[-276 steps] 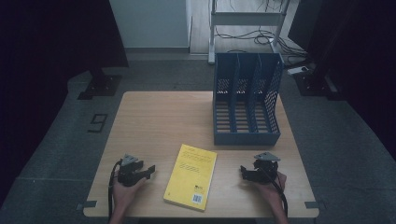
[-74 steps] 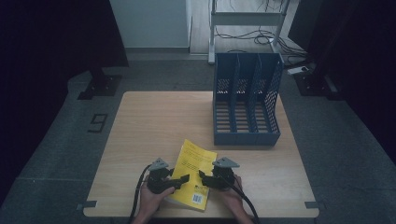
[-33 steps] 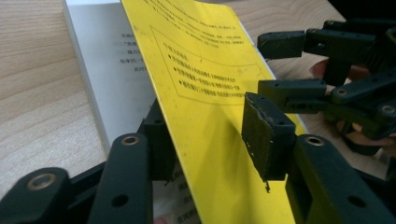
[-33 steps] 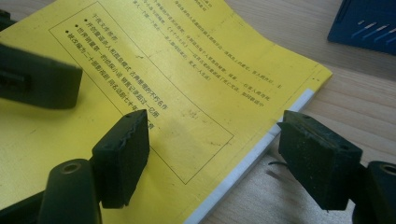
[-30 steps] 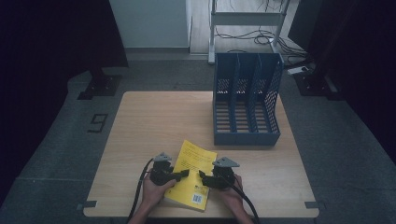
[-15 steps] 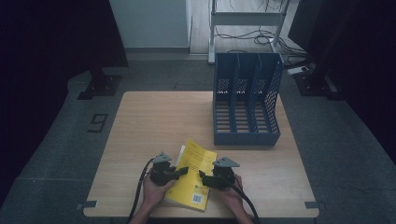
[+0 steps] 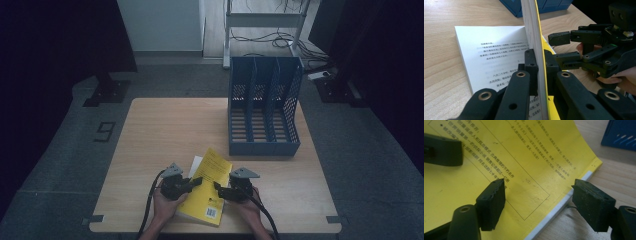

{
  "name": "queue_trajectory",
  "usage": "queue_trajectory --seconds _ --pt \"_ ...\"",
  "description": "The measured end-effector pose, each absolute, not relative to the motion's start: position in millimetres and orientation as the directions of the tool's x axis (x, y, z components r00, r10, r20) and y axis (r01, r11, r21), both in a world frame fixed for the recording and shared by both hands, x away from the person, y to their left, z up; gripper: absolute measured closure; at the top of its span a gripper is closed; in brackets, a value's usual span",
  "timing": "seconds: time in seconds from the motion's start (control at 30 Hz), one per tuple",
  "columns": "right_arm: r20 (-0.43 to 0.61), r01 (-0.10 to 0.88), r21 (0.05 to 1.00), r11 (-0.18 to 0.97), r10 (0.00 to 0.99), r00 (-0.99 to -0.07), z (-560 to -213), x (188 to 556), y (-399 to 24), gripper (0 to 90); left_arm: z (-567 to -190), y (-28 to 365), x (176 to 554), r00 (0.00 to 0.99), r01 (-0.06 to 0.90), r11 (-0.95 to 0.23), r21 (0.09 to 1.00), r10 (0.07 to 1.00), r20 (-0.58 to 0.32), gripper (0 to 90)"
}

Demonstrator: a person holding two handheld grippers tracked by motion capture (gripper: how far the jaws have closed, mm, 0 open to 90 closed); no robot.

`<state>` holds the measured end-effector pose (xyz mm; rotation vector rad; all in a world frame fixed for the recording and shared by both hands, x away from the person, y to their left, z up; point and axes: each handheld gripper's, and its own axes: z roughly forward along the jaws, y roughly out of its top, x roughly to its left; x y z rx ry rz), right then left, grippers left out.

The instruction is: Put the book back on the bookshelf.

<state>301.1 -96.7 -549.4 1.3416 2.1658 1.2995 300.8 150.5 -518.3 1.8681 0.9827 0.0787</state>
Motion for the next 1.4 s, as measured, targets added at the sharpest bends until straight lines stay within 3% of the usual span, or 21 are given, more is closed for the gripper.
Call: queue_trajectory --seconds 0.63,1.4 --pt "0.253 0.56 0.82 0.117 0.804 -0.538 -542 298 -102 28.1 -512 152 297 0.691 0.553 -0.164 0.817 0.638 -0.34 86.1" --pt "0.322 0.517 0.856 0.016 0.766 -0.557 -528 298 -123 27.1 -487 158 282 0.728 0.463 -0.171 0.87 0.633 -0.264 86.3"
